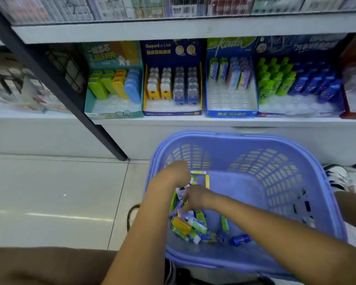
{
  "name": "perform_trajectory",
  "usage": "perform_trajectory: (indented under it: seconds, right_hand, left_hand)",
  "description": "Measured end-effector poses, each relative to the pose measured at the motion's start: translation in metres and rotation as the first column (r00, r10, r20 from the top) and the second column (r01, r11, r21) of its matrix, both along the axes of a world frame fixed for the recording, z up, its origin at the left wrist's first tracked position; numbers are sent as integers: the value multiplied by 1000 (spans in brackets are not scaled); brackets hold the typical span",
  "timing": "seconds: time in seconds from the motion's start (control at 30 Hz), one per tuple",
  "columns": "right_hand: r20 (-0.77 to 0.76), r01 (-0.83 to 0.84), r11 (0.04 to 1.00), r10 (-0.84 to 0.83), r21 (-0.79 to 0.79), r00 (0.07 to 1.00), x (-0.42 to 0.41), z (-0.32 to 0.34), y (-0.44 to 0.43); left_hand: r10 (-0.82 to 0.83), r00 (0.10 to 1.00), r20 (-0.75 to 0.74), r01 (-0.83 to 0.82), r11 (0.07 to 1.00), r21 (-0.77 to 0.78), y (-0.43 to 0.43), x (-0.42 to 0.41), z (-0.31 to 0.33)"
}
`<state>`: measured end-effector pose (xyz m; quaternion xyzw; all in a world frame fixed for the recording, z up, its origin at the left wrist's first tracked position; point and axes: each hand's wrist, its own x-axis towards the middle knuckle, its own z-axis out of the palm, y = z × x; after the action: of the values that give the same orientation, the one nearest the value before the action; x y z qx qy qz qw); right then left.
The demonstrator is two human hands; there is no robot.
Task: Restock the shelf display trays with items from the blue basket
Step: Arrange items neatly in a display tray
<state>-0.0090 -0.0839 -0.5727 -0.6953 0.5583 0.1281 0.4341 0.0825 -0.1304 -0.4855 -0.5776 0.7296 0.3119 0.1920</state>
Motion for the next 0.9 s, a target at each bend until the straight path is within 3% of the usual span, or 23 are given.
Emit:
perform_trajectory:
  seconds: [0.1,0.23,0.37,0.5,0.7,0.9]
  right_hand:
    - [73,12,1000,-12,1,997,12,-22,18]
    - [139,151,988,-152,14,979,-2,-33,23]
    - [105,129,990,-134,52,985,-15,-41,24]
    - [177,199,976,-211,87,961,-6,-47,29]
    - [127,301,945,-316,125,940,-29,-47,14]
    - [113,379,916,-393,129,912,-82,-31,-4]
  left_hand:
    - [-33,995,97,34,999,-8,4,1,-14]
    - [-17,984,177,13,1000,23,9,0,-30]
    - [-53,972,227,28,993,112,29,-4,-57]
    - [-42,944,328,-36,973,227,41,-5,-83]
    - [71,938,340,-121,984,127,43,-11,-100]
    - [16,942,336,-44,996,77,46,-9,-121]
